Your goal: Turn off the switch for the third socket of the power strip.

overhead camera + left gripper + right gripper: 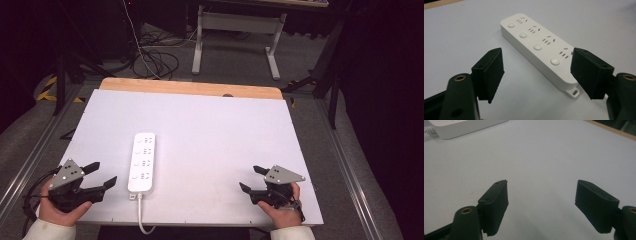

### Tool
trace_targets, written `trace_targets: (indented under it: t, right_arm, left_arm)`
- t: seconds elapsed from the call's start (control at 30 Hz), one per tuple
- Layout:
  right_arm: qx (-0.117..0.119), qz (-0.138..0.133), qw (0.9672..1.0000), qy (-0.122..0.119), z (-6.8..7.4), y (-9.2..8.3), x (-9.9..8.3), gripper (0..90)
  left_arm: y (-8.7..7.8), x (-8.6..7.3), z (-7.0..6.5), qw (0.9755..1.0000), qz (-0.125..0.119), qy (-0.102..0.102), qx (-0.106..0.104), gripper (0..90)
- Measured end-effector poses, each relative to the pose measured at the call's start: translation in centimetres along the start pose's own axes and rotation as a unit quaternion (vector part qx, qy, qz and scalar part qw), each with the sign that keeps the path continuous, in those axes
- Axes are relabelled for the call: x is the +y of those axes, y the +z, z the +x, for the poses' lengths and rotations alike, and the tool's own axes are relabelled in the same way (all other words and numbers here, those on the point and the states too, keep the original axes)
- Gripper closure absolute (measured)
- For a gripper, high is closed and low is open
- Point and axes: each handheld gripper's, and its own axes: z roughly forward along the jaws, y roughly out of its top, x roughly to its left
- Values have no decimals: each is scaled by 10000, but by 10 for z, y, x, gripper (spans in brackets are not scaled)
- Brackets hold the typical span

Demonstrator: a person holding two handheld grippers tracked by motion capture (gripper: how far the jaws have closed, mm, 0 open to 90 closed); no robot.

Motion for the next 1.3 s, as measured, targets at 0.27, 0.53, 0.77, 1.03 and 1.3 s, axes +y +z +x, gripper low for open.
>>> trace_targets:
  t: [0.27,0.53,0.77,1.03,1.3]
  right_arm:
    - [23,46,10000,-31,0,2,0,259]
    - [29,46,10000,-25,0,2,0,259]
    - [24,63,10000,-28,0,2,0,259]
    - [18,63,10000,-37,0,2,-1,259]
    - [29,59,10000,-47,0,2,-1,259]
  left_arm:
    - [8,17,-3,9999,-9,148,11,293]
    - [16,29,-2,9998,62,188,-35,291]
    - [24,41,0,9998,60,168,-63,293]
    - [30,49,-4,9995,58,316,-18,298]
    - [32,51,-5,9989,175,428,-108,602]
